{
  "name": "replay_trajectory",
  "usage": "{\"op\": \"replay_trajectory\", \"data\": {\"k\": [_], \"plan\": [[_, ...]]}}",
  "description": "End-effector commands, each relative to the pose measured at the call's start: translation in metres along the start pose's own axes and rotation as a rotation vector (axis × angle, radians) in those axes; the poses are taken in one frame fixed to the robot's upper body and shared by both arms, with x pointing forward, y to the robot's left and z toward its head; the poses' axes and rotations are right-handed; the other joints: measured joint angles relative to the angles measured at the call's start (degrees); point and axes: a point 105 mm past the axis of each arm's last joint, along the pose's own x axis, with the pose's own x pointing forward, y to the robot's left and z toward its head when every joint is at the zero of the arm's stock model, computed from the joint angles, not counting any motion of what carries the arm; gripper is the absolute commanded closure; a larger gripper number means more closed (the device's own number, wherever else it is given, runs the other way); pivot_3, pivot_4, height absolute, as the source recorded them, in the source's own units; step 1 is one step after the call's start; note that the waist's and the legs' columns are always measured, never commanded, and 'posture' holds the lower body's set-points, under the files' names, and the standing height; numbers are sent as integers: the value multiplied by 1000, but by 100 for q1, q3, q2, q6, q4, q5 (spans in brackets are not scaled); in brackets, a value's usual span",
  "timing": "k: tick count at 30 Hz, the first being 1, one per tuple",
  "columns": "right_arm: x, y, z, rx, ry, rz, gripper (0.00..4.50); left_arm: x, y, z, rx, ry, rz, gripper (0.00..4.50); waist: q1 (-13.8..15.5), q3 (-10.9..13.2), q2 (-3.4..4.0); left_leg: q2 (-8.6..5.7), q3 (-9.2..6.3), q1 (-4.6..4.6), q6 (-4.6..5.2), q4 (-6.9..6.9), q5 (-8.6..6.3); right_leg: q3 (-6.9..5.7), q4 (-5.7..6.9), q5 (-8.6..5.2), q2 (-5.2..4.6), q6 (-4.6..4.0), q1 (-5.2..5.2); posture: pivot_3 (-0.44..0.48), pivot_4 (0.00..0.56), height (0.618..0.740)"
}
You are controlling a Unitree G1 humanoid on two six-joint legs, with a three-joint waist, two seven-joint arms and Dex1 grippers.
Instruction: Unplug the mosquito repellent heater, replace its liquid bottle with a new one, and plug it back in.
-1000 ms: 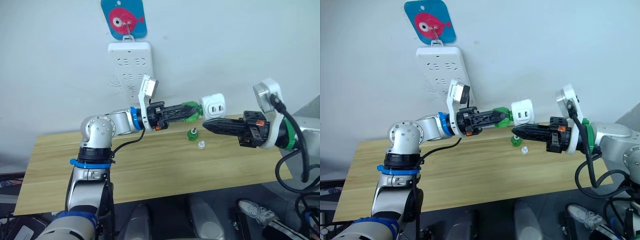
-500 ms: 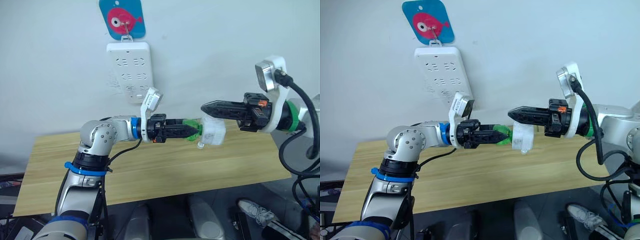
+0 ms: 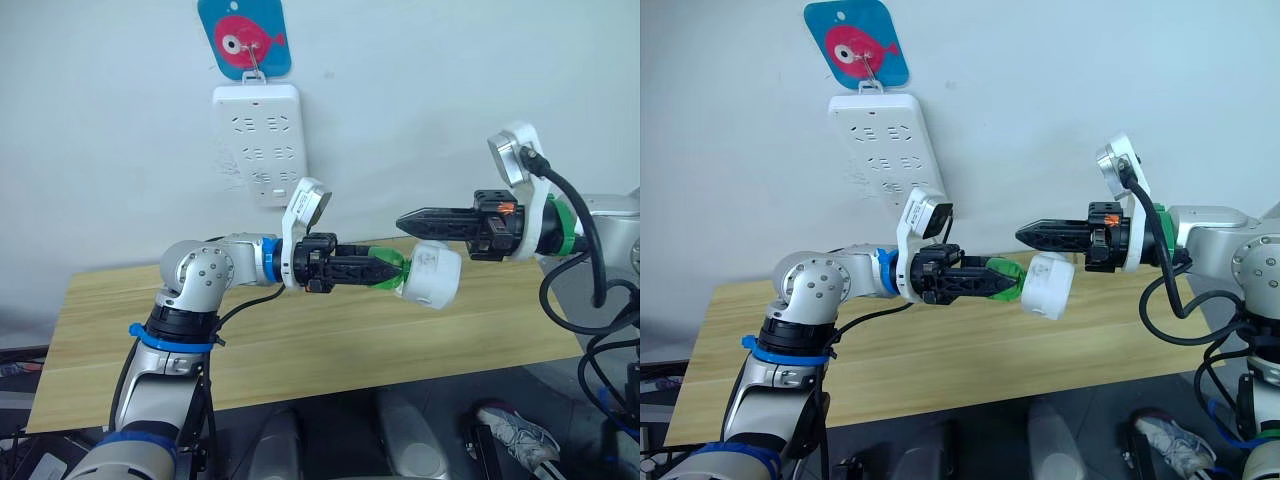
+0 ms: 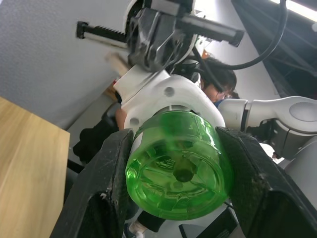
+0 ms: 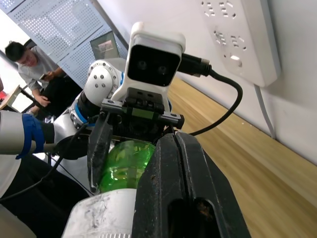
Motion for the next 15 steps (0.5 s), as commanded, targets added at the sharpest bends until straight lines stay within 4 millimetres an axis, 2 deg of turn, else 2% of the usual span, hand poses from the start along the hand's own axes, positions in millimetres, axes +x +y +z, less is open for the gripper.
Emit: {"op": "replay_trajectory", "data": {"k": [1, 15], "plan": [[0, 5, 4, -26, 5, 19, 4500, 2, -18, 11, 54, -25, -62, 2197, 0, 0, 0, 0, 0, 0, 0, 0, 0, 0, 0, 0, 0, 0, 0, -264, 235, 734], [1, 8, -6, 60, 18, 62, 4500, 0, -19, 19, 5, -91, -74, 2197, 0, 0, 0, 0, 0, 0, -4, 0, 2, 0, 1, 0, 0, 0, 0, -260, 225, 734]]}}
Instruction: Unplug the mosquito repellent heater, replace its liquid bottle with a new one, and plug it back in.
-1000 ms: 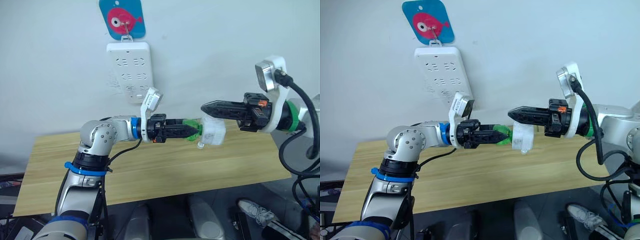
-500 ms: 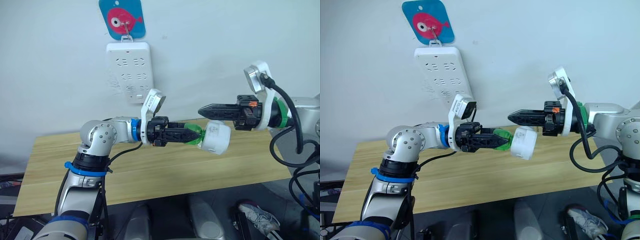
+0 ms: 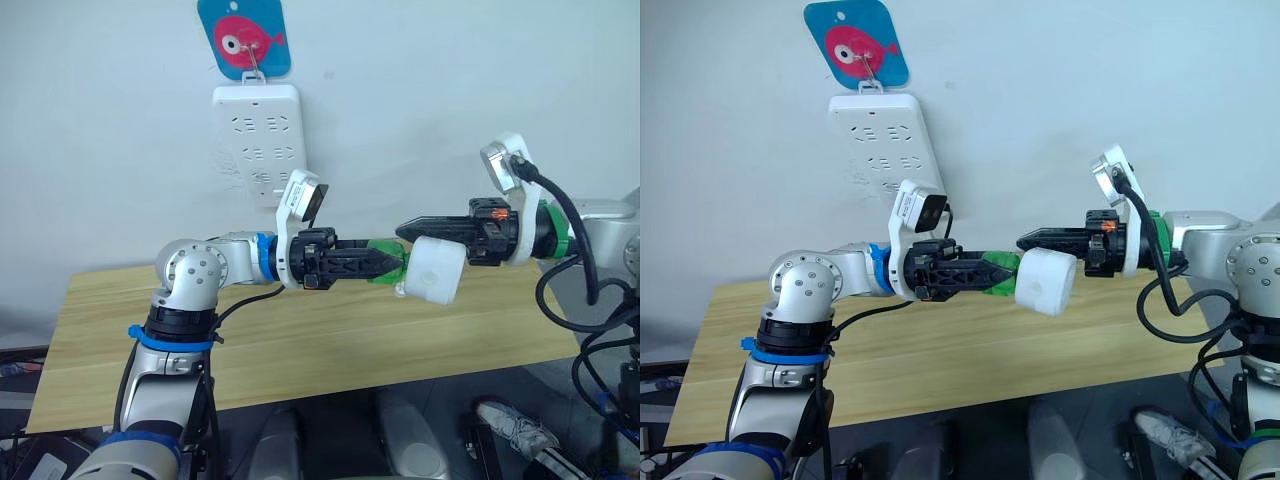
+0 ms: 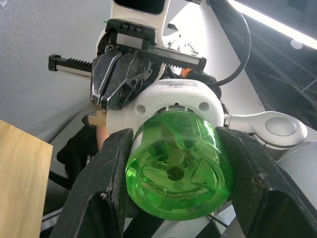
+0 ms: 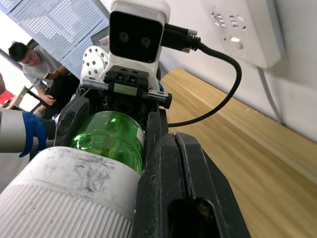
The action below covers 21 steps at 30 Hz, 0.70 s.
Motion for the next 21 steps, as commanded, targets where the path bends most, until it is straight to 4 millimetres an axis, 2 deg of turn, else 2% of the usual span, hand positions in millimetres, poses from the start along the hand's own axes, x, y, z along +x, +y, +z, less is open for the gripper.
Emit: {"op": "replay_trajectory", "data": {"k": [1, 21], "plan": [[-1, 12, 2, -10, -8, 52, 4500, 0, -8, 11, 41, -41, -28, 2197, 2, 0, 0, 0, 0, 0, 0, 0, 0, 0, 0, 0, 0, 0, 0, -260, 225, 734], [1, 29, -7, 51, -16, 113, 4500, 1, 1, 26, 47, -131, 25, 2197, -10, -1, 1, 0, 1, 0, -2, 2, 1, 0, 2, 0, 0, 0, 0, -263, 221, 734]]}}
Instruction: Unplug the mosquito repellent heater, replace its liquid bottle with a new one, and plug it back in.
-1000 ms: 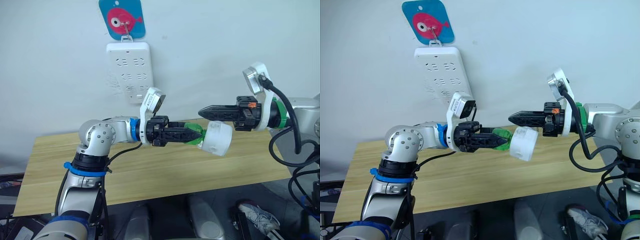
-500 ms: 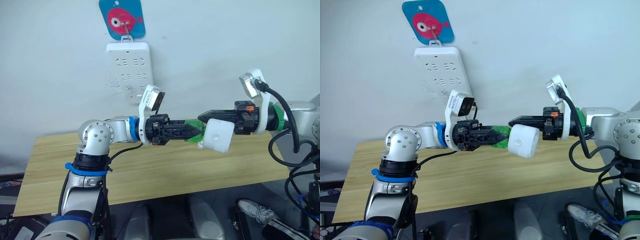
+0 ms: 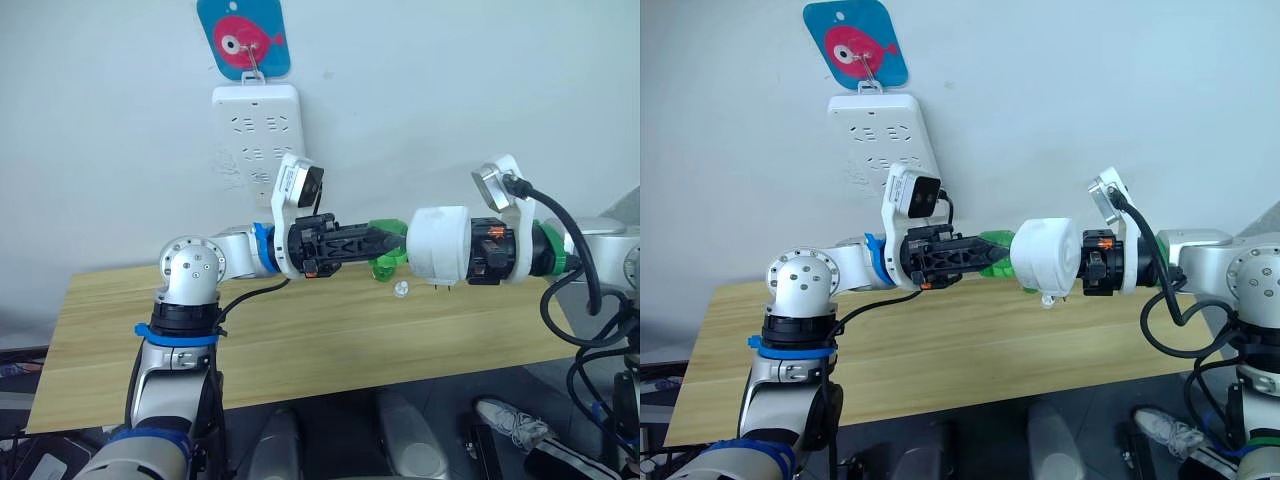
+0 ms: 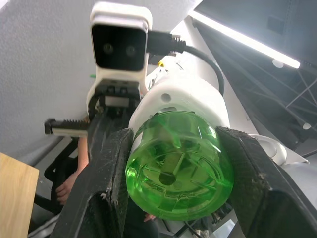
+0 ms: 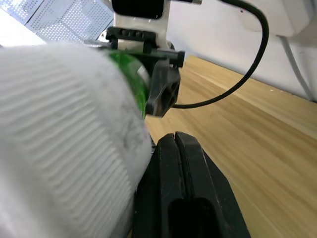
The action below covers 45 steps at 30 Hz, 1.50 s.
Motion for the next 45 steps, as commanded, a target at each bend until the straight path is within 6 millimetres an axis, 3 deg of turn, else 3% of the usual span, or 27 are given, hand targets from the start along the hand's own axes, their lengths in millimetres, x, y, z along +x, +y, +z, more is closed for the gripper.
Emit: {"op": "replay_trajectory", "data": {"k": [1, 17, 30, 45], "plan": [[1, 21, 7, -57, -29, 74, 4500, -1, 7, 8, 38, -39, 57, 2197, 0, 0, 0, 0, 0, 0, 0, 0, 0, 0, 0, 0, 0, 0, 0, -265, 222, 734], [-4, 36, 14, -83, -88, 46, 4500, -3, 33, 14, 128, -71, 218, 2197, -17, 0, 0, 0, 0, -2, 0, -1, 0, 0, -1, 0, 0, 0, 0, -272, 226, 734], [-4, 32, 30, -118, -106, 45, 4500, 1, 21, -11, 161, 78, 149, 2197, -64, 0, 0, 0, 1, -2, 0, -3, 0, 0, -3, 0, 2, 0, 0, -265, 228, 734], [-4, 30, 31, -112, -104, 53, 4500, -3, 20, -15, 158, 96, 134, 2198, -59, 0, 0, 0, -1, -2, 1, -2, -1, -1, -3, 0, 1, 0, 0, -264, 228, 734]]}}
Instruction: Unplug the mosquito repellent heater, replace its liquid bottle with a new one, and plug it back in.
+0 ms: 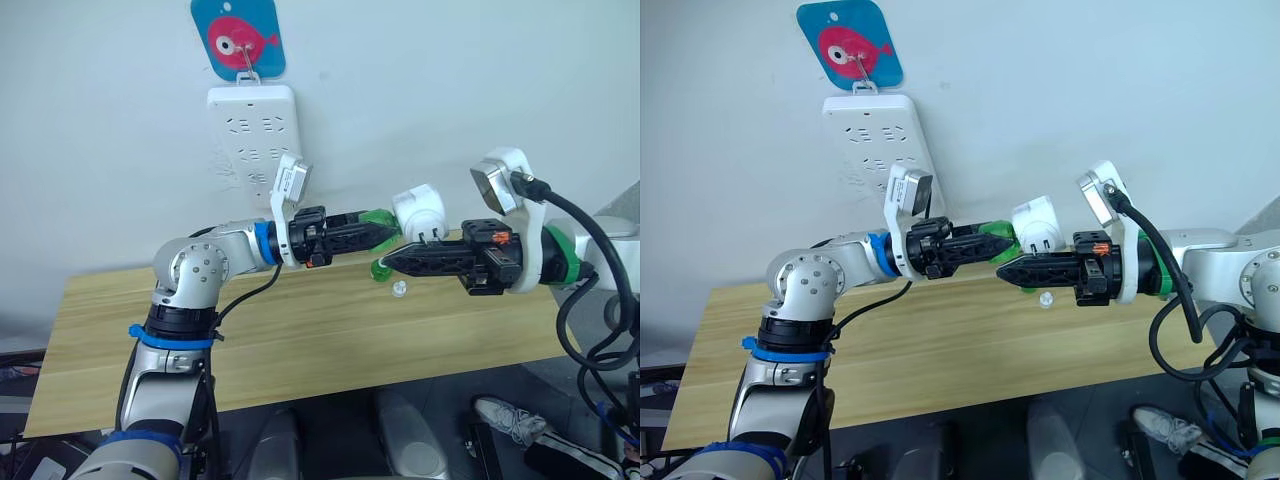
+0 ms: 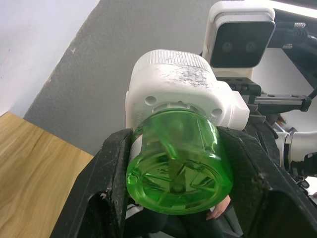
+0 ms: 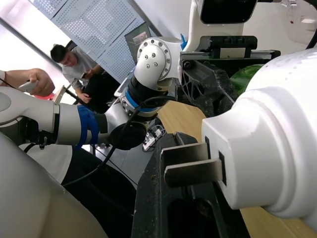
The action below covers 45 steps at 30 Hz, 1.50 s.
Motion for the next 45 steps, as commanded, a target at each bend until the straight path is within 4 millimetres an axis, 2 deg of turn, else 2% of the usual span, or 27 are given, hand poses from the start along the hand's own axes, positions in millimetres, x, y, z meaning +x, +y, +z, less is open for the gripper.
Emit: {"op": "replay_trajectory", "data": {"k": [1, 4, 7, 10, 14, 16, 19, 21, 22, 26, 29, 33, 45], "plan": [[-10, 3, 25, -79, -96, -25, 4500, 8, -10, -10, -9, 48, -64, 2198, 1, 0, 0, 0, 0, 0, 0, 0, 0, 0, 0, 0, 0, 0, 0, -264, 228, 734], [-9, 9, 15, -97, -44, -17, 4500, 6, -6, -6, -24, 19, -44, 2198, 3, 0, 0, 0, 0, 0, 1, 0, 0, 0, 0, 0, 0, 0, 0, -264, 228, 734], [-10, 17, -8, -181, 67, -31, 4500, 3, -1, -3, -56, -5, -25, 2198, 31, 0, 0, -2, -3, -1, 4, 0, -2, -2, -1, 0, 0, 0, 0, -265, 226, 734], [-19, 6, -32, -312, 167, -152, 3927, -2, 0, -1, -108, -14, -28, 2198, 35, 0, 0, -2, -5, -3, 6, -1, -3, -6, -4, 0, 0, 0, 0, -276, 228, 734], [-35, -2, -53, -424, 253, -226, 2604, -7, 0, 0, -168, -11, -42, 2198, 22, 0, -1, -3, 1, -1, 7, 3, -4, 0, 0, 0, 0, 1, -1, -291, 231, 734], [-48, -11, -61, -545, 317, -275, 1923, -11, -1, 0, -211, 9, -57, 2198, 16, 0, -1, -3, 1, 0, 8, 4, -5, 0, 1, -1, 2, 1, 0, -301, 231, 734], [-67, -26, -59, -802, 368, -339, 877, -19, 0, -3, -243, 52, -53, 2198, -15, 0, -1, -4, 4, 4, 6, 6, -4, 2, 2, -1, 3, 2, 1, -308, 228, 734], [-73, -31, -54, -966, 373, -350, 189, -23, 2, -4, -244, 76, -45, 2198, -28, 0, -1, -4, 8, 7, 1, 5, -1, 5, 3, -1, 3, 2, 1, -310, 228, 734], [-72, -31, -51, -1058, 376, -329, 0, -25, 3, -5, -238, 92, -40, 2198, -34, 0, -1, -3, 9, 9, 1, 4, 0, 6, 3, -1, 3, 2, 2, -310, 227, 734], [-60, -28, -39, -1263, 332, -243, 0, -30, 5, -11, -218, 149, -38, 2198, -68, 0, 0, 0, 13, 16, -2, -1, 1, 10, 7, 0, 4, 1, 3, -308, 226, 734], [-44, -28, -30, -1294, 274, -206, 0, -30, 3, -15, -213, 179, -55, 2198, -93, -1, 0, 1, 9, 17, -2, -1, 1, 7, 8, 0, 4, 1, 5, -305, 225, 734], [-27, -29, -29, -1326, 264, -125, 0, -28, 0, -16, -209, 188, -76, 2198, -80, -1, 0, -1, 6, 16, -2, 1, 1, 7, 9, 0, 1, 1, 6, -289, 224, 734], [-4, -29, -14, -1471, 178, -58, 0, -26, -4, -15, -207, 194, -94, 2198, -63, -2, 2, -2, 5, 20, -3, 5, 1, 7, 19, 0, -1, 0, 5, -277, 221, 734]]}}
